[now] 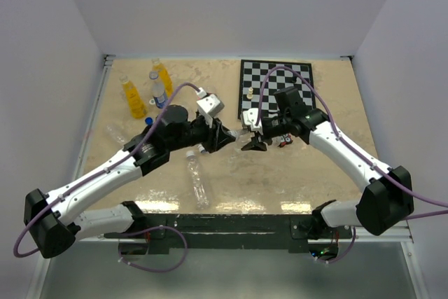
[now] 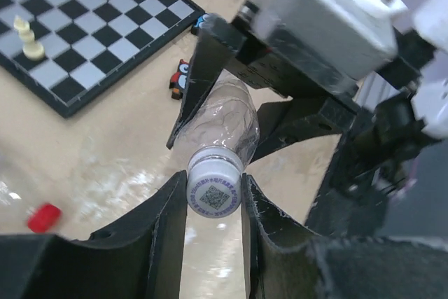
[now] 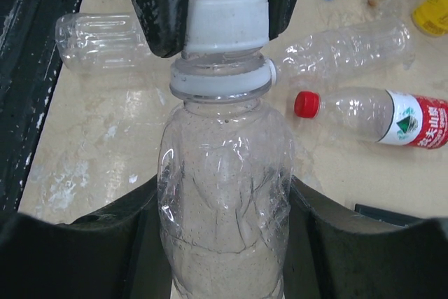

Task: Unscrew the bottle caps
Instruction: Unscrew the bottle cap at the center of the board.

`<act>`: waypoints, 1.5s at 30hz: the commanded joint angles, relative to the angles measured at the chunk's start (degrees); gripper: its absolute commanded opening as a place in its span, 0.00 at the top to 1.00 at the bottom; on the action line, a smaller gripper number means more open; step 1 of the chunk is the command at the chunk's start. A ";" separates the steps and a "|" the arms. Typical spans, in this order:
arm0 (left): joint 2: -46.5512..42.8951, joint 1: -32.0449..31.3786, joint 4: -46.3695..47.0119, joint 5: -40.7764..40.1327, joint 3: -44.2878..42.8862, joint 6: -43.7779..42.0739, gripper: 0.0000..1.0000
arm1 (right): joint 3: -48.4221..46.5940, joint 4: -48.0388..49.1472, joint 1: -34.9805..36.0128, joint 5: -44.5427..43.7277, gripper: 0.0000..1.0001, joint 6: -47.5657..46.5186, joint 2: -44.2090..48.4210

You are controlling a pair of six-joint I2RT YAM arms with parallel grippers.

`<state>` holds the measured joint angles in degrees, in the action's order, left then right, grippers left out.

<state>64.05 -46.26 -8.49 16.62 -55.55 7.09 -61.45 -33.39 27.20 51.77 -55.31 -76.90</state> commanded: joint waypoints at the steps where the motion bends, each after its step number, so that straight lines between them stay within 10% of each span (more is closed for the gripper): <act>1: -5.69 0.82 1.56 -16.26 2.90 36.46 1.00 | -2.01 -0.63 -0.57 0.35 1.00 -0.50 -0.35; 45: -2.79 0.82 3.57 -16.97 3.35 44.59 0.95 | -1.92 -0.89 -0.48 1.14 1.00 -0.94 -0.79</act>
<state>61.41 -46.59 -6.83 3.20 -51.62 52.07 -62.13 -32.14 27.42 51.59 -54.96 -77.65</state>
